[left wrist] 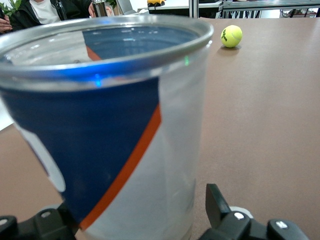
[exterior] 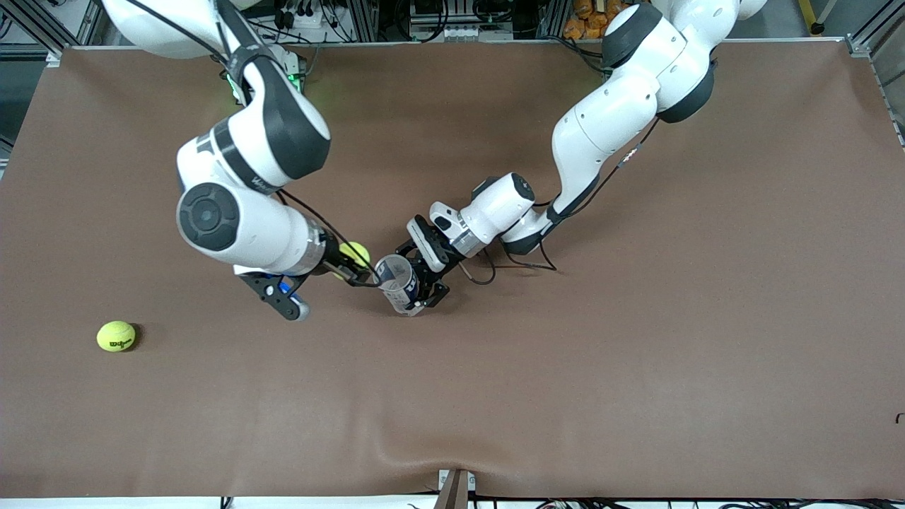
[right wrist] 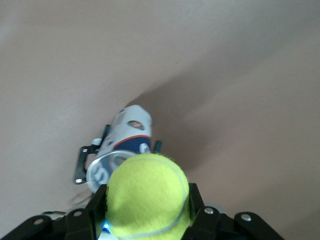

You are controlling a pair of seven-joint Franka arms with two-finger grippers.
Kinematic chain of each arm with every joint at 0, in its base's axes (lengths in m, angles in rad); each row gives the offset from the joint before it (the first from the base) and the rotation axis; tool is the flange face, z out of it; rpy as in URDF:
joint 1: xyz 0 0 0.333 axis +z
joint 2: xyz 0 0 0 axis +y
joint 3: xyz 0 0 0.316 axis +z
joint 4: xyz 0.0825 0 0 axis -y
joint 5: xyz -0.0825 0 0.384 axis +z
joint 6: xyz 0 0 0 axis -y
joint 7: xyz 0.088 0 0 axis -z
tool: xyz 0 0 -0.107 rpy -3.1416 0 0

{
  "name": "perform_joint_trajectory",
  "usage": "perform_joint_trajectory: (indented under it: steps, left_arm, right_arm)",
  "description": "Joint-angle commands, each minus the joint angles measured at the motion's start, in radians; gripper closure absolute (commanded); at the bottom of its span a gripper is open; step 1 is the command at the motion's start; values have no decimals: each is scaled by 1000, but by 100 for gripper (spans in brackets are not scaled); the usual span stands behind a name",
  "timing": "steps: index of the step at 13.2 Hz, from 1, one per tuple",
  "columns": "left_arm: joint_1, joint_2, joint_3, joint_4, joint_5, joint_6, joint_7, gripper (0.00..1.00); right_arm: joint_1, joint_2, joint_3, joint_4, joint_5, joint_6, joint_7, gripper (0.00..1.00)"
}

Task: Insert tennis ball vertically with right arm
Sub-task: 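Carry the ball over the can opening with the right gripper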

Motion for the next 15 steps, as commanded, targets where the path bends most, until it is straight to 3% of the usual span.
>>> perform_joint_trajectory:
  steps: [1,9,10,11,12,15]
  left_arm:
    - [-2,-13,3,-10,10,3,-13,0]
    - [-2,-13,4,-12,10,2,-13,0]
    - [-2,-12,3,-12,10,2,-13,0]
    - [-2,-12,3,-10,10,2,-13,0]
    - [-2,-12,3,-10,10,2,-13,0]
    - [-2,-12,3,-10,10,2,-13,0]
  right_arm:
    - [36,22,-14,10,22,46,52,100]
    - [68,71,-16,0,14,103,76,100]
    - [79,71,-16,0,15,103,78,94]
    - [79,71,-16,0,17,103,79,44]
    - [78,71,-16,0,19,102,79,0]
    - [70,71,-16,0,19,102,75,0]
